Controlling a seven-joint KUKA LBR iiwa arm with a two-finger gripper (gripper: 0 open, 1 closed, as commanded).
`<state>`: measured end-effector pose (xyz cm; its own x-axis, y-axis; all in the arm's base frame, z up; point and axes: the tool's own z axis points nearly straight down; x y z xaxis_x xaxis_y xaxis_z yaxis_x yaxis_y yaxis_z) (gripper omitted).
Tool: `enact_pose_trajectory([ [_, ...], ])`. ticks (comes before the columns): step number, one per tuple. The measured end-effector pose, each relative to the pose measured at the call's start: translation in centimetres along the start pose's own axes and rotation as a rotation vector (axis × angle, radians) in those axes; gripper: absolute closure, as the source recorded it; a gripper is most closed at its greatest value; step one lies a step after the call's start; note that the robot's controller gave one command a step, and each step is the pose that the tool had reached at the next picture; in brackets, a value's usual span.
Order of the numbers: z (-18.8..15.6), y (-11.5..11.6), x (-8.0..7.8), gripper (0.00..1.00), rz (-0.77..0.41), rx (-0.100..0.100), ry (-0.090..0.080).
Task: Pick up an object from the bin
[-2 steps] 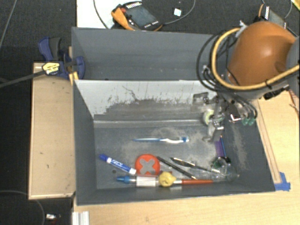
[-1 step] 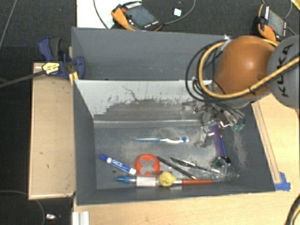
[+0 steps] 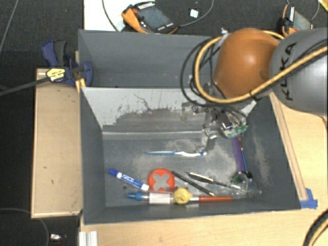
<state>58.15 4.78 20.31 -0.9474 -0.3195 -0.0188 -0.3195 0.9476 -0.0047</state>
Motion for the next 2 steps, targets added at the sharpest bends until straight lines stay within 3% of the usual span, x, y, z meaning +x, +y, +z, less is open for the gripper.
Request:
enact_pose_trajectory([
  [1, 9.5, -0.6, 0.3, 0.0, -0.108, -0.006, 0.018],
  [2, 5.7, 0.0, -0.4, 0.0, -0.296, 0.006, -0.021],
])
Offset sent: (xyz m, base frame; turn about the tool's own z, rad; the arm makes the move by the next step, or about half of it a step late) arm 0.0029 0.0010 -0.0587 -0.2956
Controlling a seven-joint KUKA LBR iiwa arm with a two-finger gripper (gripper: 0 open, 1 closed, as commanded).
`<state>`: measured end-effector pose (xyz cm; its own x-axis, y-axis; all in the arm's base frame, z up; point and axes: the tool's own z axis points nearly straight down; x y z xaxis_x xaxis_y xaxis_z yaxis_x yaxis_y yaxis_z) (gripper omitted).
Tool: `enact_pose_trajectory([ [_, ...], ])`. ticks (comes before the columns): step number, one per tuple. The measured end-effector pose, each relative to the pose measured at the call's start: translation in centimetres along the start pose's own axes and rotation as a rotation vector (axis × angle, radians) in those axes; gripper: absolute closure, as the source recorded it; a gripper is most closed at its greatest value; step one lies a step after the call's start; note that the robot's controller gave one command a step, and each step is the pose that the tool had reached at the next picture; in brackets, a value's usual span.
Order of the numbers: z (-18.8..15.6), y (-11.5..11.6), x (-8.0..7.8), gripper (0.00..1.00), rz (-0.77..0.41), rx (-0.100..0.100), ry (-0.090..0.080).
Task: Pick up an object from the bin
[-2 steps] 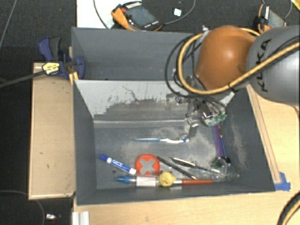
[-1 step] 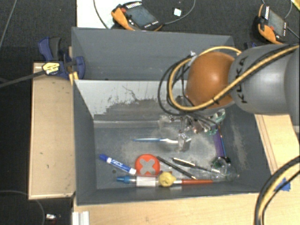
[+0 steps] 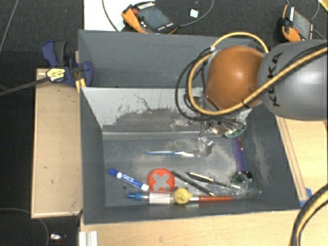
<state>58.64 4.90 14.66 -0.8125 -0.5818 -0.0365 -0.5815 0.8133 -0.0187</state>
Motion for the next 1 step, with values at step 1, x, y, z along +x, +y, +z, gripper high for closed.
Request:
enact_pose_trajectory([
  [1, 7.76, -1.38, 1.18, 0.0, -0.012, -0.019, 0.031],
])
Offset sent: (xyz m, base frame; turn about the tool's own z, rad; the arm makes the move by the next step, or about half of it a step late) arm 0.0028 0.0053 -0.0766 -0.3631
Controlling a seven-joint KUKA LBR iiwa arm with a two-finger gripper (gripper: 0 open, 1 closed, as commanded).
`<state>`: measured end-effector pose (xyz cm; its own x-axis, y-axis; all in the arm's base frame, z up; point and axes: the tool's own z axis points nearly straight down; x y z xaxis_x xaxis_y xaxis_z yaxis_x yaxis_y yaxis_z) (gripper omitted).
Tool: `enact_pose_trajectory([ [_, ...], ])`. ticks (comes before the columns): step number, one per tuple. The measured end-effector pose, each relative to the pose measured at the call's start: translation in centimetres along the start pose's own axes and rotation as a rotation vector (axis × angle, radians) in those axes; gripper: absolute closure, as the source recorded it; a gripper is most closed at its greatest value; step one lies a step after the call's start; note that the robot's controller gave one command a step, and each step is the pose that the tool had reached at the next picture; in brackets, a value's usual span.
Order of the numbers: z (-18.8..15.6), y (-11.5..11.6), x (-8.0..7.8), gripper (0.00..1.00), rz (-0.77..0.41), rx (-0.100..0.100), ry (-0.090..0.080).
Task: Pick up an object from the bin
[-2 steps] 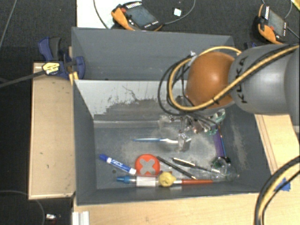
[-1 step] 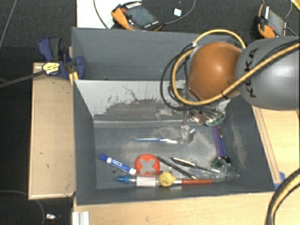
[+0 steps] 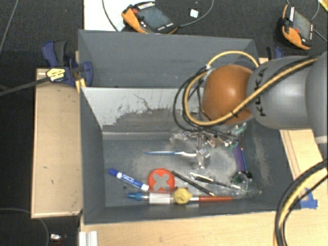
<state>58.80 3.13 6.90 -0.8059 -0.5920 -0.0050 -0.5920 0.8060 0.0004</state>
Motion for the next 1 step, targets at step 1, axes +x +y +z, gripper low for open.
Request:
enact_pose_trajectory([
  [1, -0.19, 0.05, -0.18, 0.0, -0.018, 0.003, -0.003],
])
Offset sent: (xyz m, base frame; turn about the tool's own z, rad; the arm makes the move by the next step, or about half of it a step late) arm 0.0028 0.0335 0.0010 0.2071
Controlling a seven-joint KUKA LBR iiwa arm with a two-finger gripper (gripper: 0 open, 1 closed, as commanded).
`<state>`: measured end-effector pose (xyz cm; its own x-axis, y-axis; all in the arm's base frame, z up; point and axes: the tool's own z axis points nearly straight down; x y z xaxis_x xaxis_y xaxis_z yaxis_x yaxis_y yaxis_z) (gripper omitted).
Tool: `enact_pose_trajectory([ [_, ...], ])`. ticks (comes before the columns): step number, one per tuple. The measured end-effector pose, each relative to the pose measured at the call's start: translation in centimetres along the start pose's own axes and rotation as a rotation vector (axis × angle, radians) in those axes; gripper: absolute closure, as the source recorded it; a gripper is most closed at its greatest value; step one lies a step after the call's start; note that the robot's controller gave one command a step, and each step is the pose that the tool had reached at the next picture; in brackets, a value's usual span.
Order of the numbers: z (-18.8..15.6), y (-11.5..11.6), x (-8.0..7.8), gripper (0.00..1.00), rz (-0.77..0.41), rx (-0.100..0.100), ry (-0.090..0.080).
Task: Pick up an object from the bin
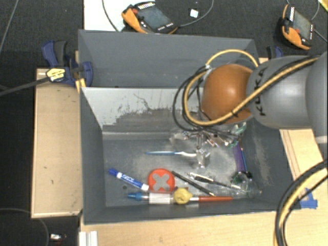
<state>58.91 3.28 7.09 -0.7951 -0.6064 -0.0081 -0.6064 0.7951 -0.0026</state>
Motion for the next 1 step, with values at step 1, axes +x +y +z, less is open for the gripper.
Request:
enact_pose_trajectory([
  [1, -0.01, 1.81, -1.64, 0.0, 0.194, 0.0, -0.003],
])
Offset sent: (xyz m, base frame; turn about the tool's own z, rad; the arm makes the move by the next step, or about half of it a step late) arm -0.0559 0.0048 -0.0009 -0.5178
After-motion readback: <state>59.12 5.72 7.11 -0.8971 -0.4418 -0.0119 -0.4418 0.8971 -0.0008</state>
